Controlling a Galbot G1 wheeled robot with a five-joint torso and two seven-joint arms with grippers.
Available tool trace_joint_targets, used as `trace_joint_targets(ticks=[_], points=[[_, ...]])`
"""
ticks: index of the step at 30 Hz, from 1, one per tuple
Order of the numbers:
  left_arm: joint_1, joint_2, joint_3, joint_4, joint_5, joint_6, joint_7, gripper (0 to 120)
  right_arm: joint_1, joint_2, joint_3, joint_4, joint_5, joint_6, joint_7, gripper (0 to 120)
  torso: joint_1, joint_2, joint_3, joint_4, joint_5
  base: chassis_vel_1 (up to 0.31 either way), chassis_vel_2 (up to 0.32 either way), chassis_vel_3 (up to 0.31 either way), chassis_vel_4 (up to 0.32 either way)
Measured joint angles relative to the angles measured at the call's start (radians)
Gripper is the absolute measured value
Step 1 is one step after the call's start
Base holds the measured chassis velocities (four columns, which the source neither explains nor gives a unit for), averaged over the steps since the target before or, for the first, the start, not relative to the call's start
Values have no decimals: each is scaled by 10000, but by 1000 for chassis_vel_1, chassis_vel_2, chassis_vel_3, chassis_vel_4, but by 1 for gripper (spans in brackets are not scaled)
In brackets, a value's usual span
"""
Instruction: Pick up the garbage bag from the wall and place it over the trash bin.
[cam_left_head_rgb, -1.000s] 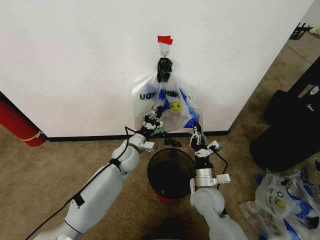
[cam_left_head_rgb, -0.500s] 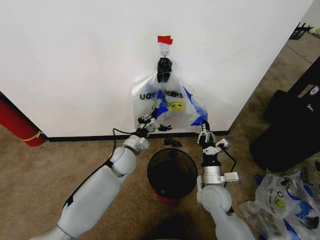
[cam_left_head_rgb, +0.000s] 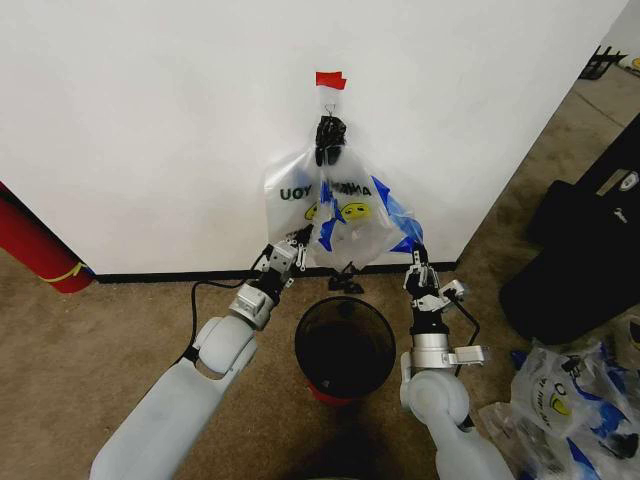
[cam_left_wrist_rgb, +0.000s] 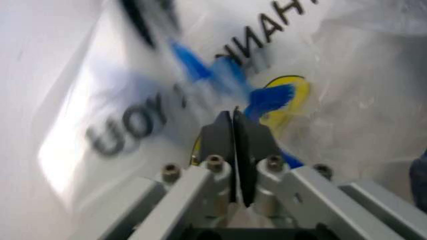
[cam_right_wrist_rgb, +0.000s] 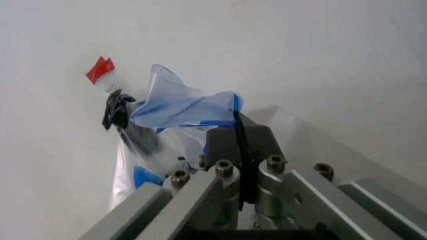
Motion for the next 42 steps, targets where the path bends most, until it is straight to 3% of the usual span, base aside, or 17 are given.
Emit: trace_joint_targets(ticks=[5, 18, 21, 23, 37, 42], points=[[-604, -109, 480, 346, 1614, 194, -30, 26, -100, 117, -121, 118, -226, 0, -34, 0, 0, 0, 0, -2, 0, 0, 0, 0, 0], [-1576, -231, 1302, 1022, 3081, 1987, 41, 67, -1, 302, -292, 61, -433, -23, -51, 0, 1, 0, 1, 0, 0, 0, 0, 0, 0], [-1824, -329, 1389, 1310, 3943, 2223, 251, 81, 53, 366, -342, 52, -461, -41, -51, 0, 0, 0, 1, 0, 1, 0, 0, 0, 0], [-1974, -395, 1417, 1529, 4512, 2216, 270, 84, 59, 384, -363, 59, -479, -50, -51, 0, 0, -1, 1, 1, 0, 0, 0, 0, 0], [-2222, -717, 1497, 2063, 5522, 2123, -289, 34, -49, 375, -358, 197, -502, -56, -43, 0, 0, -1, 1, 0, 0, 0, 0, 0, 0], [-2136, -646, 1431, 1961, 5192, 2165, -422, 18, -88, 331, -356, 282, -504, -56, -29, 0, 0, 0, 1, 0, 0, 0, 0, 0, 0]])
